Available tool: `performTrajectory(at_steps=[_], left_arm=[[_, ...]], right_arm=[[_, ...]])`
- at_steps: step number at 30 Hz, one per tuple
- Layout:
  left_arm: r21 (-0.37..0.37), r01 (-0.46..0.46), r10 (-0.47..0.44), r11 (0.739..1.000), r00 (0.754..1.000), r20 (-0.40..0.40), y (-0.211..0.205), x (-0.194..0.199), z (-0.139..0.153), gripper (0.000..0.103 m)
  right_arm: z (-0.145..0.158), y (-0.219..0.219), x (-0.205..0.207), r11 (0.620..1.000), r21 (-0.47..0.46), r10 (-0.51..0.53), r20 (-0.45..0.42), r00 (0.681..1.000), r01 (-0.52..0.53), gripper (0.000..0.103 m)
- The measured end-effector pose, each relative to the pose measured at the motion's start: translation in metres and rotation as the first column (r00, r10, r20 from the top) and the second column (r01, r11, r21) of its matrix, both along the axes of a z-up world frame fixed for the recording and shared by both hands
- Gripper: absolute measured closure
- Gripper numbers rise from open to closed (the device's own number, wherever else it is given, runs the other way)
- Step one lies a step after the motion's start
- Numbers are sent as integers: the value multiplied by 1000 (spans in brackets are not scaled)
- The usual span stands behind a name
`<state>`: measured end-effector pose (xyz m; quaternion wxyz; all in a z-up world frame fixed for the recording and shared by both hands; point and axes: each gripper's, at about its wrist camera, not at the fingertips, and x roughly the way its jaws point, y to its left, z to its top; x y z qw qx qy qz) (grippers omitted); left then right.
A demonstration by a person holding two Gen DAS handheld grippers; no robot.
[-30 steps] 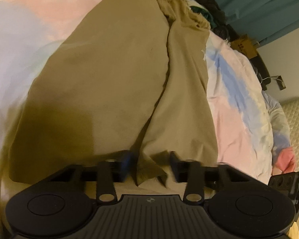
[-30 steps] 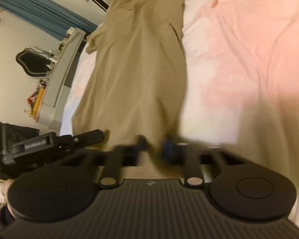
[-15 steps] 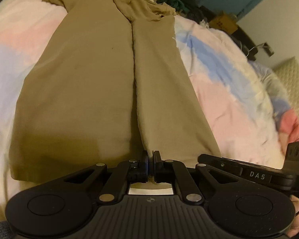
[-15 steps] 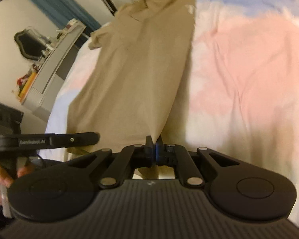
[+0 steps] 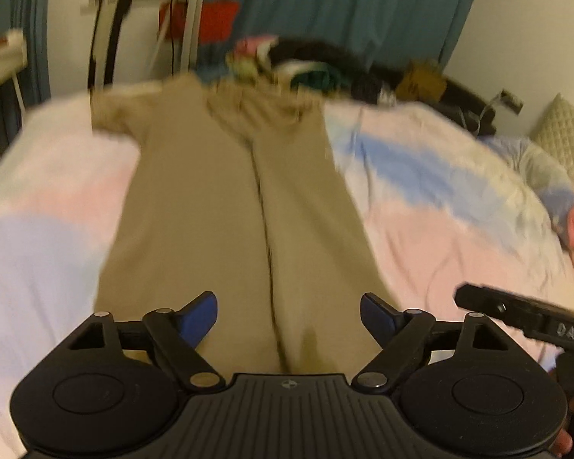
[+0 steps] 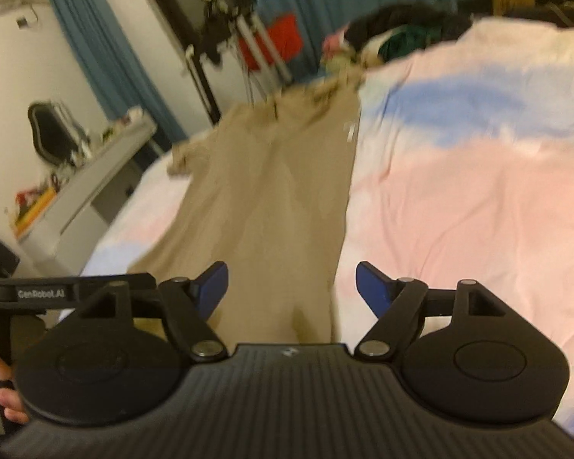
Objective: Fold clothes
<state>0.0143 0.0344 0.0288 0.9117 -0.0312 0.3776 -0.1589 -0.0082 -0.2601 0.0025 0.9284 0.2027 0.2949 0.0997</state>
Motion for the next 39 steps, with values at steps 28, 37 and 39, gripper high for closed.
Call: performTrajectory(at_steps=[28, 37, 39], left_arm=[[68, -324, 319, 944, 944, 82, 44, 169, -80, 4], [-10, -339, 339, 941, 938, 68, 66, 162, -71, 3], [-19, -341, 342, 940, 937, 71, 66, 163, -67, 3]], right_arm=[[-72, 142, 406, 957, -131, 272, 95, 958, -259, 49], [-74, 172, 402, 917, -278, 323, 91, 942, -287, 94], [-70, 175, 395, 913, -288, 325, 87, 942, -288, 94]])
